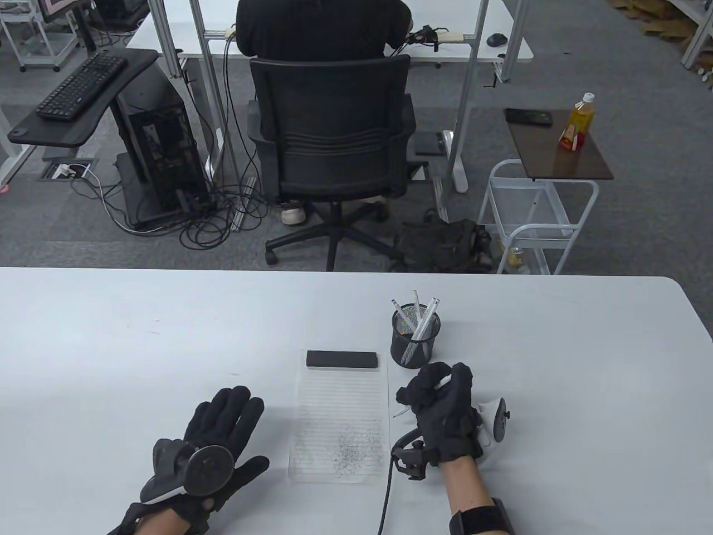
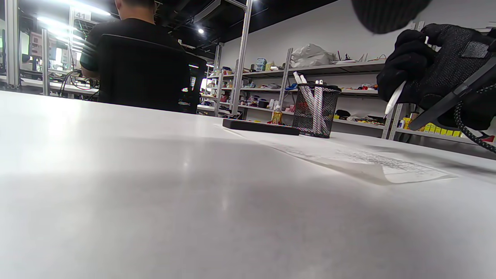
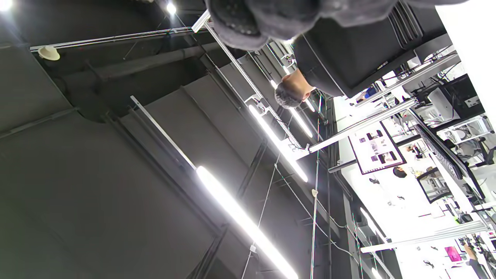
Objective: Press to extend mechanical pencil leads
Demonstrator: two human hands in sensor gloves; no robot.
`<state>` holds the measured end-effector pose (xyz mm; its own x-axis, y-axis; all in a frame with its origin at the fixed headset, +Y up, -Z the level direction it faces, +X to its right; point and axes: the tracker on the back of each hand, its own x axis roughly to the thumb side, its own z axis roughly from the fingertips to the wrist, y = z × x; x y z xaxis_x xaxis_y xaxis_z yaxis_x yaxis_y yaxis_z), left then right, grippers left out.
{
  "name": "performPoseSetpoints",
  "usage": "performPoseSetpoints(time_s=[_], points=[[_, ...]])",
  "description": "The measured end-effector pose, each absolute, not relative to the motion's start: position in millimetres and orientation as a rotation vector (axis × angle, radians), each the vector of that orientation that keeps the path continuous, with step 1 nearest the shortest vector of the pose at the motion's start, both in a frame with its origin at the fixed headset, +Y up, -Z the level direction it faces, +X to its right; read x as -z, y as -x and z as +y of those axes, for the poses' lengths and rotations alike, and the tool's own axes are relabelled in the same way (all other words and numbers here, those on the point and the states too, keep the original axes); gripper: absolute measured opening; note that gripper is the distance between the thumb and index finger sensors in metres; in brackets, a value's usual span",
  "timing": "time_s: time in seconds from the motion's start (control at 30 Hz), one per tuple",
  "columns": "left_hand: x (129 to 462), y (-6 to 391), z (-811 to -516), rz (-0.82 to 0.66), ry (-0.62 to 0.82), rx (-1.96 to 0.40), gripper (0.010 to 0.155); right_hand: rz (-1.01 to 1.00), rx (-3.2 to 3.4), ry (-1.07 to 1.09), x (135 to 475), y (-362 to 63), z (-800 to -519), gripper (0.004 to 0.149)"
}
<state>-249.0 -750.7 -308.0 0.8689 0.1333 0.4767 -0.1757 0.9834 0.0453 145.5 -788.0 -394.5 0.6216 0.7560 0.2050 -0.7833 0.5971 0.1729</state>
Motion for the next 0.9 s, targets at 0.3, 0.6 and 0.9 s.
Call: performPoseSetpoints(time_s=[0.3,0.6,0.9], points=[[308,249,-751,-0.494,-0.089,-0.158,0.093,-0.037,-0.970,-0.243,394,-122,-805,0.059],[308,250,-751,-0.492,-0.088,-0.161,0.092,-0.045,-1.013,-0.232,394,-117,-808,0.053],[308,250,-752,-0.492,-0.088,-0.158,0.093,-0.040,-1.059,-0.248,394,-114,-807,0.053]])
